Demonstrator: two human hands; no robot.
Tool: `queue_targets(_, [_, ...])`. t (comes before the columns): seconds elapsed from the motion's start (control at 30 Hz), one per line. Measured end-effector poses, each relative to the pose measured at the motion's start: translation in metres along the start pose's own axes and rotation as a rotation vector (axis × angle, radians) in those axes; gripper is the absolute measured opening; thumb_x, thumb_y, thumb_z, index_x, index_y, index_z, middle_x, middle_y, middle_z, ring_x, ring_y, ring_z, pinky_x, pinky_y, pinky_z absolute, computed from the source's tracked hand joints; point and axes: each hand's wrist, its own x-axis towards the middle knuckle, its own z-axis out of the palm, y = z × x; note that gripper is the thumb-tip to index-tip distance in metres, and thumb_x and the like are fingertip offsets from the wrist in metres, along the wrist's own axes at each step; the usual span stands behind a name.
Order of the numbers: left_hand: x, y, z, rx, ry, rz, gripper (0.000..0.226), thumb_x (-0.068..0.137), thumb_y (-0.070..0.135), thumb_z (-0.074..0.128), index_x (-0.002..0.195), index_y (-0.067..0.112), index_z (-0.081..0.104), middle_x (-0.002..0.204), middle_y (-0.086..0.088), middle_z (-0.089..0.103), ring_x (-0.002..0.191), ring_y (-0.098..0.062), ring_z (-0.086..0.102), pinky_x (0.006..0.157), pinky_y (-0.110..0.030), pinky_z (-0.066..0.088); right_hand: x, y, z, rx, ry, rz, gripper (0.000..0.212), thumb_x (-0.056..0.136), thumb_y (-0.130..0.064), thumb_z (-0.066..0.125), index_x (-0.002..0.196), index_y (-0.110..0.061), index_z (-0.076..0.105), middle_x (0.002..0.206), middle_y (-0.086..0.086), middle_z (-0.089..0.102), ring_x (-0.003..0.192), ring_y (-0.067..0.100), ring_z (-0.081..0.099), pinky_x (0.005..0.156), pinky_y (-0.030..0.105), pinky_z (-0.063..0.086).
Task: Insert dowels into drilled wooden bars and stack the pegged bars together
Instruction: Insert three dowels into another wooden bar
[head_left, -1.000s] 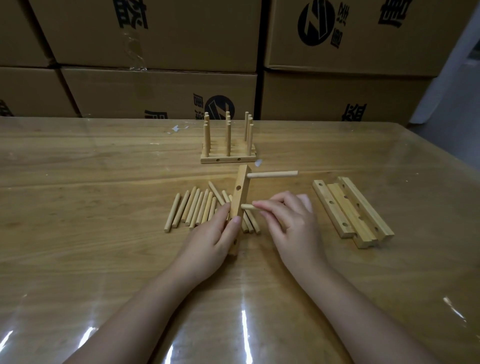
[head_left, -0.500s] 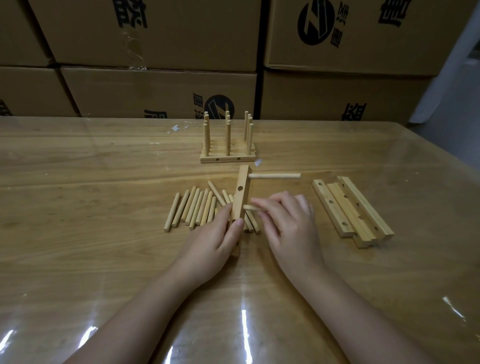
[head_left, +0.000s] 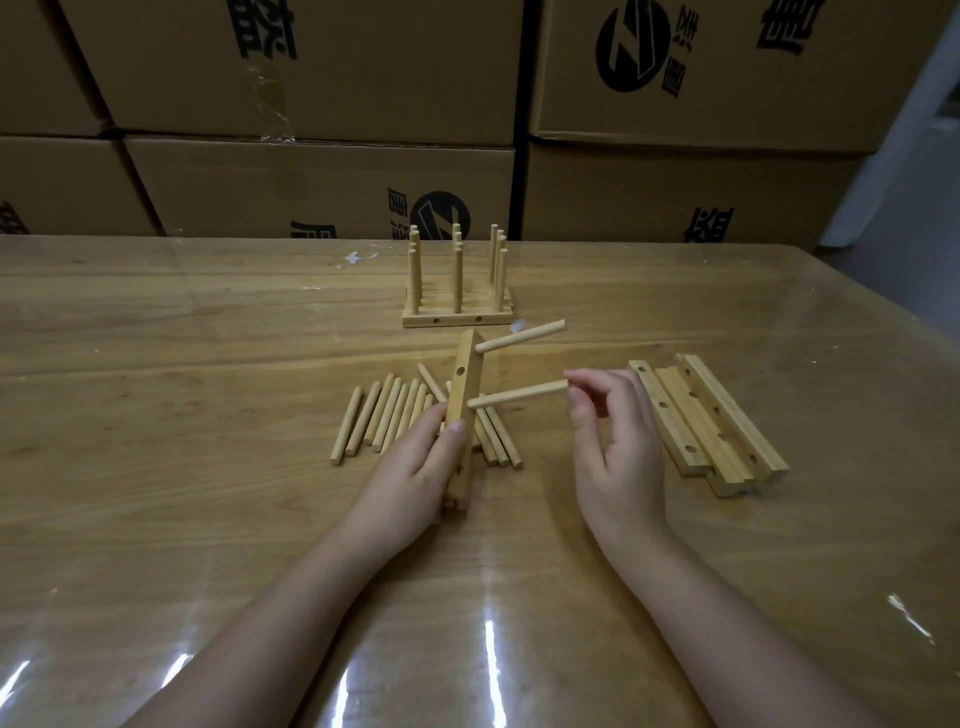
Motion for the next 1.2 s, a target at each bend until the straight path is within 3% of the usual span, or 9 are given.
queue_targets(0.2, [-0.0004, -0.0027, 0.0016, 0.020, 0.024, 0.006, 0.022, 0.100, 0.035, 0.038, 0.092, 0.048, 0.054, 0.069, 0.013, 0.056, 0.051, 0.002, 0.049, 0.048, -0.014, 0.040, 0.0007, -0.0032, 0.0013, -0.022, -0.007, -0.015, 0.026, 0.093, -0.022, 0.045, 0.106, -0.006, 0.061, 0.095, -0.008, 0.051, 0.086, 0.005, 0.050, 0.074, 0.043, 0.049])
queue_targets(0.27, [-0.0005, -0.0024, 0.0009, 0.037, 0.009, 0.011, 0.023, 0.100, 0.037, 0.037, 0.094, 0.053, 0.053, 0.069, 0.016, 0.056, 0.052, 0.002, 0.050, 0.049, -0.015, 0.040, 0.0005, -0.0035, 0.0003, -0.030, -0.013, -0.015, 0.025, 0.093, -0.022, 0.045, 0.104, -0.006, 0.061, 0.094, -0.007, 0.052, 0.085, 0.004, 0.050, 0.073, 0.046, 0.049])
queue_targets(0.37, [0.0000, 0.0001, 0.0010, 0.064, 0.017, 0.017, 0.039, 0.100, 0.038, 0.038, 0.087, 0.073, 0.046, 0.077, 0.019, 0.060, 0.052, 0.004, 0.052, 0.048, -0.013, 0.041, 0.0005, -0.0030, -0.0013, -0.036, -0.023, 0.000, 0.025, 0.092, -0.023, 0.046, 0.100, -0.005, 0.061, 0.092, -0.005, 0.053, 0.083, 0.005, 0.050, 0.073, 0.048, 0.048])
queue_targets(0.47, [0.0004, -0.0008, 0.0020, 0.075, 0.016, 0.019, 0.023, 0.099, 0.038, 0.038, 0.093, 0.055, 0.053, 0.072, 0.016, 0.057, 0.053, 0.002, 0.050, 0.049, -0.019, 0.043, 0.0012, -0.0037, -0.0012, -0.060, -0.039, 0.013, 0.023, 0.092, -0.022, 0.047, 0.098, -0.005, 0.062, 0.090, -0.004, 0.053, 0.082, 0.006, 0.049, 0.075, 0.048, 0.048])
queue_targets(0.53, [0.0008, -0.0020, 0.0021, 0.079, 0.011, 0.017, 0.017, 0.099, 0.039, 0.037, 0.097, 0.044, 0.052, 0.069, 0.019, 0.055, 0.054, 0.001, 0.049, 0.051, -0.024, 0.043, 0.0015, -0.0044, -0.0009, -0.074, -0.050, 0.014, 0.021, 0.092, -0.020, 0.048, 0.098, -0.005, 0.062, 0.089, -0.005, 0.053, 0.082, 0.006, 0.049, 0.074, 0.047, 0.048])
queue_targets(0.7, [0.0000, -0.0022, 0.0017, 0.098, 0.017, 0.029, 0.017, 0.098, 0.039, 0.037, 0.104, 0.043, 0.052, 0.075, 0.007, 0.056, 0.056, 0.000, 0.049, 0.053, -0.025, 0.043, 0.0024, -0.0031, -0.0036, -0.115, -0.062, 0.005, 0.013, 0.092, -0.011, 0.054, 0.098, -0.004, 0.062, 0.087, -0.005, 0.053, 0.080, 0.010, 0.051, 0.072, 0.043, 0.048])
queue_targets(0.93, [0.0032, -0.0026, 0.0033, 0.130, 0.010, 0.023, 0.015, 0.098, 0.039, 0.037, 0.101, 0.039, 0.051, 0.066, 0.024, 0.055, 0.053, 0.002, 0.050, 0.052, -0.022, 0.042, 0.0027, -0.0009, -0.0033, -0.135, -0.071, 0.024, 0.014, 0.093, -0.012, 0.051, 0.092, -0.004, 0.062, 0.082, -0.004, 0.052, 0.076, 0.010, 0.049, 0.068, 0.032, 0.043])
queue_targets(1.07, [0.0026, -0.0042, 0.0018, 0.129, 0.019, 0.042, 0.018, 0.098, 0.039, 0.037, 0.105, 0.038, 0.053, 0.069, 0.026, 0.056, 0.059, 0.002, 0.051, 0.056, -0.020, 0.042, 0.0025, 0.0004, -0.0044, -0.149, -0.067, 0.031, 0.015, 0.094, -0.013, 0.051, 0.091, -0.005, 0.063, 0.081, -0.005, 0.052, 0.076, 0.012, 0.049, 0.067, 0.024, 0.038])
queue_targets(1.2, [0.0001, -0.0050, 0.0024, 0.123, 0.030, 0.071, 0.015, 0.098, 0.037, 0.039, 0.097, 0.040, 0.053, 0.072, 0.027, 0.057, 0.066, 0.004, 0.052, 0.059, -0.012, 0.040, 0.0030, 0.0007, -0.0043, -0.163, -0.078, 0.048, 0.016, 0.094, -0.016, 0.050, 0.090, -0.007, 0.063, 0.081, -0.006, 0.052, 0.078, 0.012, 0.049, 0.067, 0.014, 0.035])
